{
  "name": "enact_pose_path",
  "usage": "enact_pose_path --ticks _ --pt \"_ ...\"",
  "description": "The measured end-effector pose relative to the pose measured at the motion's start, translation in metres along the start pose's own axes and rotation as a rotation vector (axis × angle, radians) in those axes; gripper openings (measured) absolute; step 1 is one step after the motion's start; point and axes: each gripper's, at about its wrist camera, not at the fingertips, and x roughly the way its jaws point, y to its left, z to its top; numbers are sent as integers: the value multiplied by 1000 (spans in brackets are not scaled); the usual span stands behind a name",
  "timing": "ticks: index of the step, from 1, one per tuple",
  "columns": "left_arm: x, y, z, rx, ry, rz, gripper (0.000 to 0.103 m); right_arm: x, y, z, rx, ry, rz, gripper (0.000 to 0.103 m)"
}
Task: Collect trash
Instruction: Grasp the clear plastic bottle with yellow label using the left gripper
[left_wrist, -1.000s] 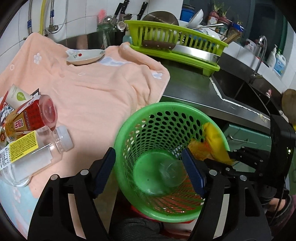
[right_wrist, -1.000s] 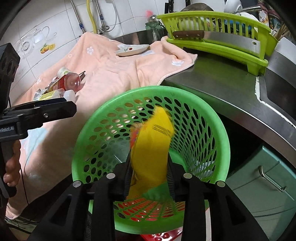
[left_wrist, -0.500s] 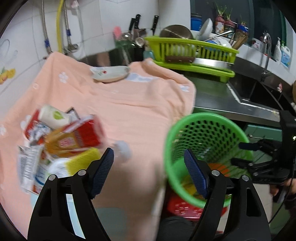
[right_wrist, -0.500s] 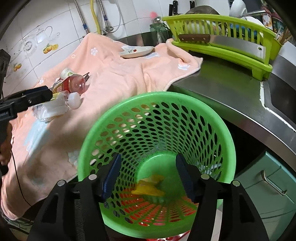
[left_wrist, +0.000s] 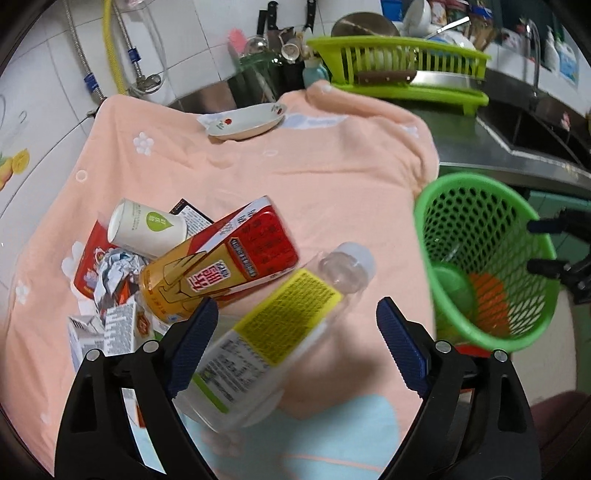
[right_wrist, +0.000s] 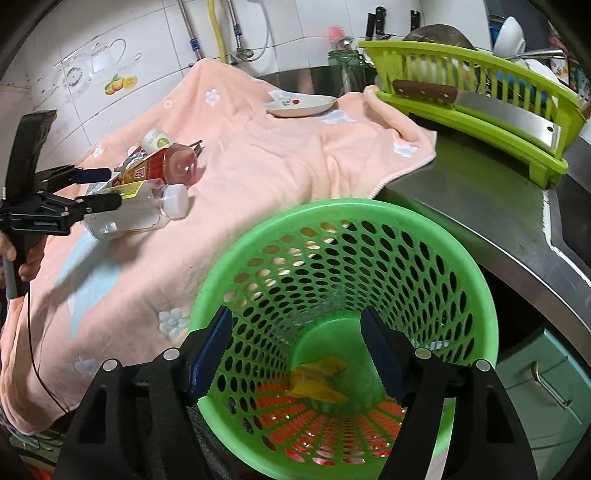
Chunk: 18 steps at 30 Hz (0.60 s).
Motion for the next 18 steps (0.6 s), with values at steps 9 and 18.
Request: enact_pose_path --ticks 9,18 --pt "28 9 -3 89 77 -72 87 10 11 9 -13 14 8 71" --pt "51 11 -7 117 122 -100 85 20 21 16 -32 26 18 71"
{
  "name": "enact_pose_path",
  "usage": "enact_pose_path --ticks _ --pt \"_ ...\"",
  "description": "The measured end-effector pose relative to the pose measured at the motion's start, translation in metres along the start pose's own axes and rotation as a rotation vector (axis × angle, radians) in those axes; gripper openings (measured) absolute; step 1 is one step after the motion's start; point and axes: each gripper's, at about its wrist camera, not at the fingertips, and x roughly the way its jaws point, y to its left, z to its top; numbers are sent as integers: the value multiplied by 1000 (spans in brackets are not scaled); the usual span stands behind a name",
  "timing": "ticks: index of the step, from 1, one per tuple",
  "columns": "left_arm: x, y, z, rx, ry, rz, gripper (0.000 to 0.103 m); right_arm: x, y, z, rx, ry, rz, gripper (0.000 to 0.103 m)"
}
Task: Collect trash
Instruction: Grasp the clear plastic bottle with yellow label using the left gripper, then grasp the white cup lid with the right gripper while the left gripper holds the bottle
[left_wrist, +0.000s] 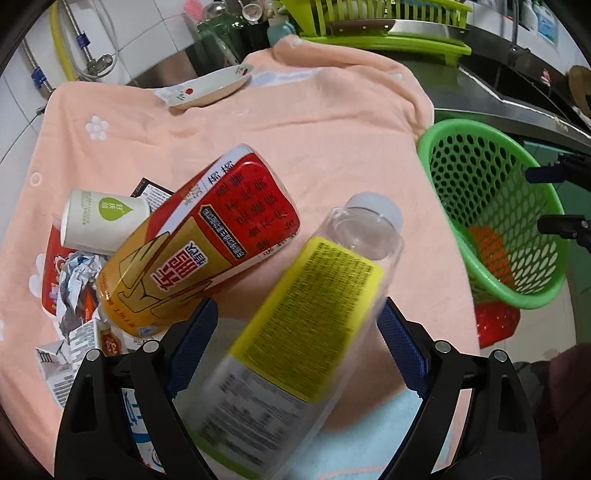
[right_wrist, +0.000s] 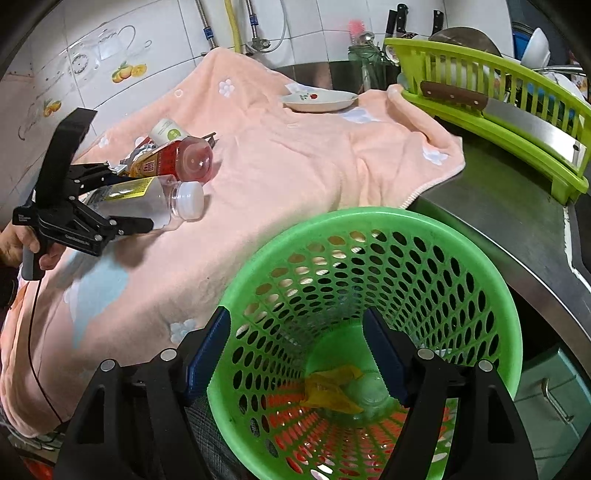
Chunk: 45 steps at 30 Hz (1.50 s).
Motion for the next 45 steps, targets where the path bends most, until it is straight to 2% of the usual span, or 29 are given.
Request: enact_pose_path --ticks 7,13,21,29,33,38,45 --pt "1 -12 2 37 -9 -9 55 3 4 2 -7 3 7 71" --pt "-3 -19 1 -3 -38 16 49 0 5 3 -12 -5 10 71" --pt "-24 -15 -8 -145 -104 5 46 -3 11 5 -30 -18 22 71" --pt "-65 -8 -28 -291 -207 -3 46 -4 30 13 -67 -28 72 71" --pt "-91 1 -40 -349 -251 31 45 1 49 20 -100 -29 119 71" --pt "-124 13 -57 -399 -294 111 45 11 79 31 -145 -26 193 75" --pt "-153 32 -85 -495 -332 171 45 32 132 47 -235 -9 291 83"
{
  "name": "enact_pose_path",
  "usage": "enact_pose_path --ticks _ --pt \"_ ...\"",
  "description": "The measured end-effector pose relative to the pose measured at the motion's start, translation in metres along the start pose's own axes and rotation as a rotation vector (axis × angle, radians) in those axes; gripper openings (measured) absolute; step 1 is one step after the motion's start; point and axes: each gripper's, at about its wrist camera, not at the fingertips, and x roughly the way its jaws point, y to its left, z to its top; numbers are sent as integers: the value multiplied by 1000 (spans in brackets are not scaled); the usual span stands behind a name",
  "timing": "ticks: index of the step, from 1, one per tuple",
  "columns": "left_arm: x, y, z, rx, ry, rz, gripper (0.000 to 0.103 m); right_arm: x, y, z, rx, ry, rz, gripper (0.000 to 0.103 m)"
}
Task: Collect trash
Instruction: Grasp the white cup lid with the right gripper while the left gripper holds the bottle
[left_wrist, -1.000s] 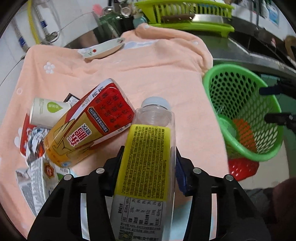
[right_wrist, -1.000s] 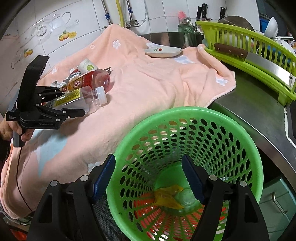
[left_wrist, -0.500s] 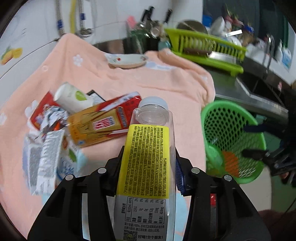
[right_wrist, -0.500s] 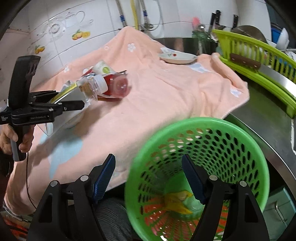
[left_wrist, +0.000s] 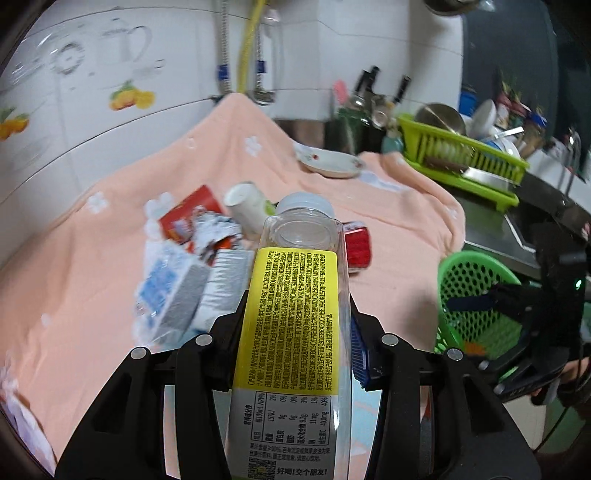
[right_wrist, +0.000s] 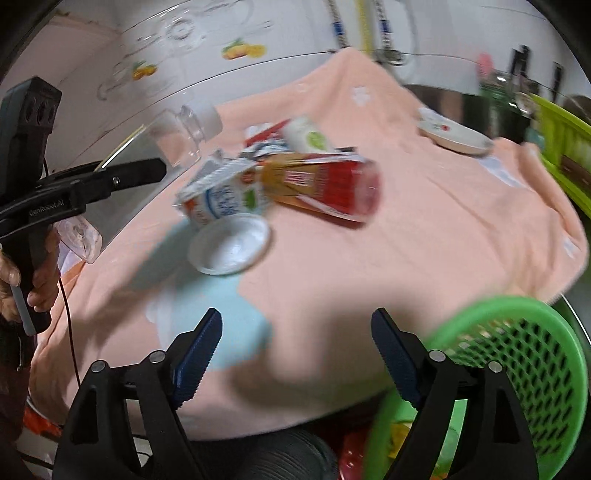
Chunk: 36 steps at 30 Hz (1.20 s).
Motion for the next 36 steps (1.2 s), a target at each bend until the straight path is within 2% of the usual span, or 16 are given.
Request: enact_pose_path --ticks 8,21,36 --pt "-22 24 -15 -69 -31 49 45 47 42 23 -114 51 77 88" --pt "-33 47 -28 -126 -45 64 45 122 59 46 -213 152 50 92" --pt "-30 53 -32 -144 -40 59 45 147 69 58 -267 185 48 94"
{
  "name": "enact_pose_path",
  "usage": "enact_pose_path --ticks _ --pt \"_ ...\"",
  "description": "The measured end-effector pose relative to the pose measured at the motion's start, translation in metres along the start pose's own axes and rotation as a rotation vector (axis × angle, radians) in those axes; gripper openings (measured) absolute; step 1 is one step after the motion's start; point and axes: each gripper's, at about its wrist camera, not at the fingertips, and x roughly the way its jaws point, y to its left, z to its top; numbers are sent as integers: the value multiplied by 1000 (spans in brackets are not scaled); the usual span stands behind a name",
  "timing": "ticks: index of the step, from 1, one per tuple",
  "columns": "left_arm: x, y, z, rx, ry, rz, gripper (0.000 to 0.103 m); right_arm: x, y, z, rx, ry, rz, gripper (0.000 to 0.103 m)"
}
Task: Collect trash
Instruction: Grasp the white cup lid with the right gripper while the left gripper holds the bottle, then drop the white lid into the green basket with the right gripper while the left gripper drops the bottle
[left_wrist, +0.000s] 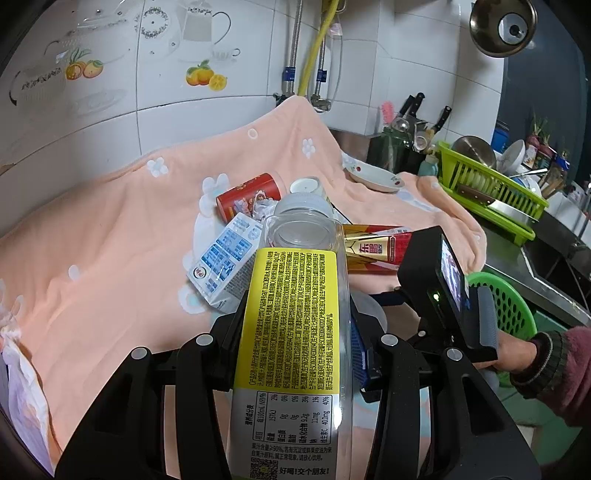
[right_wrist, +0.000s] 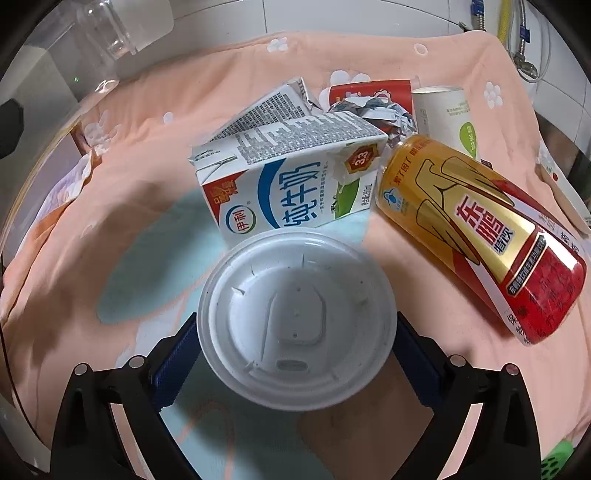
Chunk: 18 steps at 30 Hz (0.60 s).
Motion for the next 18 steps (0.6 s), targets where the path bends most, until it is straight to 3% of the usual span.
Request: enact_pose_path --ticks 10,18 --pt "0 -1 0 -1 1 -4 45 -5 0 -1 26 -19 0 89" --pt "-4 -13 0 8 -13 -23 45 -34 0 -18 48 -67 -5 89"
